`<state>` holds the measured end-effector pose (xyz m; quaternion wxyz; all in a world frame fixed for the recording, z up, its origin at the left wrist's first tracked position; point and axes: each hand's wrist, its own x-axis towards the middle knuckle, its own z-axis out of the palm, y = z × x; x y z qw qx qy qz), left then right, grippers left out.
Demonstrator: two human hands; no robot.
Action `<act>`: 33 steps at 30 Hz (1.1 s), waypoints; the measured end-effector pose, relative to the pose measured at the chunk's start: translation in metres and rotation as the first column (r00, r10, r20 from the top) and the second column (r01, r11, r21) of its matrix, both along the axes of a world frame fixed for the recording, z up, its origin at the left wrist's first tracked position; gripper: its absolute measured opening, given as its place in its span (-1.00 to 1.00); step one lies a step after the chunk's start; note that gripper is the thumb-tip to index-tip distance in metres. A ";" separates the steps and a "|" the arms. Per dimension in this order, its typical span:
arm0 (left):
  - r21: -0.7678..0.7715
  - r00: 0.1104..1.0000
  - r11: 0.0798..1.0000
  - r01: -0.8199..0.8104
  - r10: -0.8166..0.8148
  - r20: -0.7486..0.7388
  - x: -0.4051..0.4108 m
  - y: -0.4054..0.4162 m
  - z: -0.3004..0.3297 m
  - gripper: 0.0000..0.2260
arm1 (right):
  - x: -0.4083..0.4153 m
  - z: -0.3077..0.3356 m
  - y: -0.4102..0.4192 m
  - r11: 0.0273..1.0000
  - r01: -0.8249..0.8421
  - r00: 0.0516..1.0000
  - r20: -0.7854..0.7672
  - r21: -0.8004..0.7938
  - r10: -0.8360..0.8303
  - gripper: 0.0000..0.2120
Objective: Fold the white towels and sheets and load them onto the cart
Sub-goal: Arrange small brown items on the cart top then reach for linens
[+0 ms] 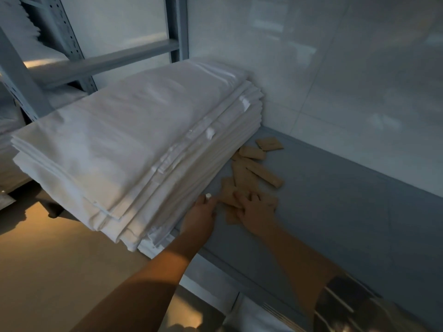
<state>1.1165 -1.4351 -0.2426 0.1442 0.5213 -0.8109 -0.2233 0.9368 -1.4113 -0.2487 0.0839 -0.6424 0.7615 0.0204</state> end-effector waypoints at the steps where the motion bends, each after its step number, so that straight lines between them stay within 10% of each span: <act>1: 0.008 1.000 1.000 0.001 -0.001 -0.004 0.001 0.004 0.002 -0.66 | -0.001 0.001 0.007 1.000 -0.006 1.000 -0.010 0.018 0.007 -0.48; 14: 0.035 0.997 0.998 0.050 -0.048 -0.054 0.014 0.037 0.028 -0.77 | 0.008 0.014 0.058 0.995 0.072 0.995 0.068 0.067 -0.077 -0.52; 25: 0.002 0.998 0.999 0.050 -0.050 -0.026 0.034 0.035 0.037 -0.74 | 0.021 0.022 0.031 0.951 0.067 0.986 0.123 0.301 -0.108 0.01; 33: 0.066 1.000 0.998 -0.010 0.008 0.029 0.036 0.049 0.029 -0.74 | 0.026 0.013 0.051 0.981 0.027 0.995 -0.095 0.194 -0.009 -0.42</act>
